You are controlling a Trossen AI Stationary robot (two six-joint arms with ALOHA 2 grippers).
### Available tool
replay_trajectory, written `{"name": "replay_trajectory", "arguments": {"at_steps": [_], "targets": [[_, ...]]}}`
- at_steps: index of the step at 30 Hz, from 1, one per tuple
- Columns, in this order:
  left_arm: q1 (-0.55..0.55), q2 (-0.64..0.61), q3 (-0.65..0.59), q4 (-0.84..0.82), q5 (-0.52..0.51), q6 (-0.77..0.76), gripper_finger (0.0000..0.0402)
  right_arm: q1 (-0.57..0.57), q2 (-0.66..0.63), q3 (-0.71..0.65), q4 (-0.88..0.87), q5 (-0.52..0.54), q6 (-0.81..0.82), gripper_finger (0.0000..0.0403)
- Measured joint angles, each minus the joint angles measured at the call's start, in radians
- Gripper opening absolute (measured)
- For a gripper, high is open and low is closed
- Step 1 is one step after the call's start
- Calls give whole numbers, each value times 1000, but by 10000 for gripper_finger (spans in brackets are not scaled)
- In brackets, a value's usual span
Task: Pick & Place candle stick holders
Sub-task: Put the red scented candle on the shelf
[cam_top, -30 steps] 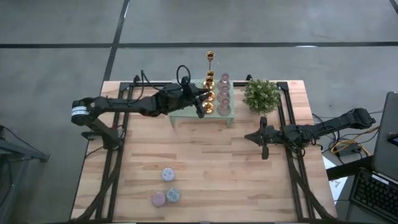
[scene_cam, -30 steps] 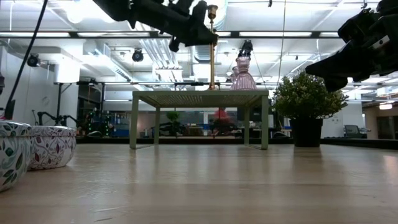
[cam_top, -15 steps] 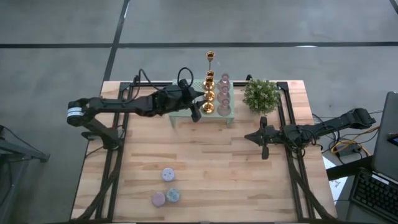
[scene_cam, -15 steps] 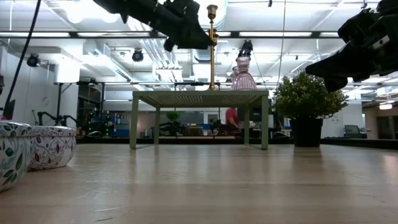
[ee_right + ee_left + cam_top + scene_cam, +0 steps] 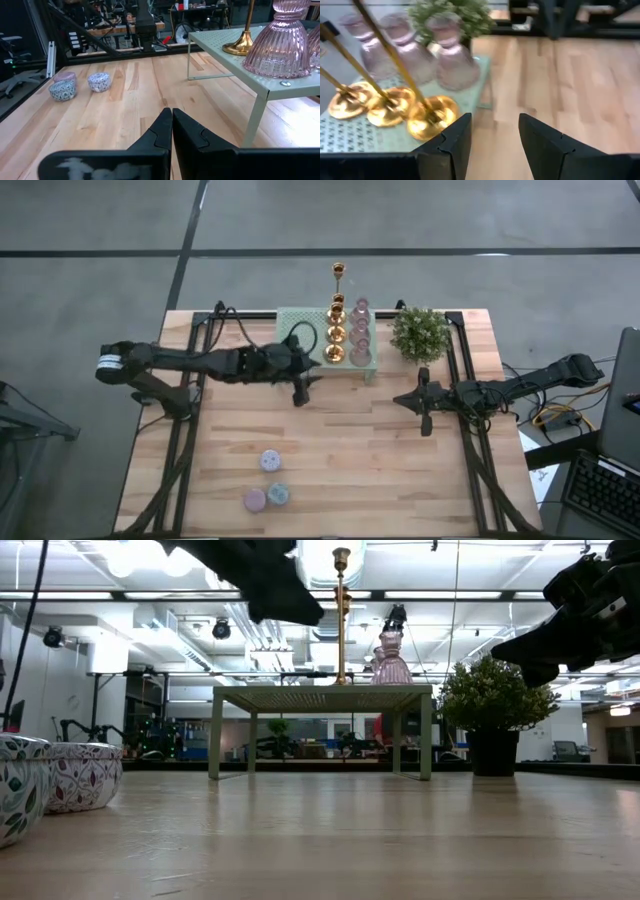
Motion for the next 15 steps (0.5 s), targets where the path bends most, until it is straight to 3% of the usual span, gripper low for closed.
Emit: {"name": "replay_trajectory", "arguments": {"at_steps": [8,15], "targets": [[-192,-90,-88,-106,-15,-60,167,0,0,0,-1,0,0,8],[-345,-103,-191,-121,-10,-250,175,0,0,0,-1,0,0,8]]}}
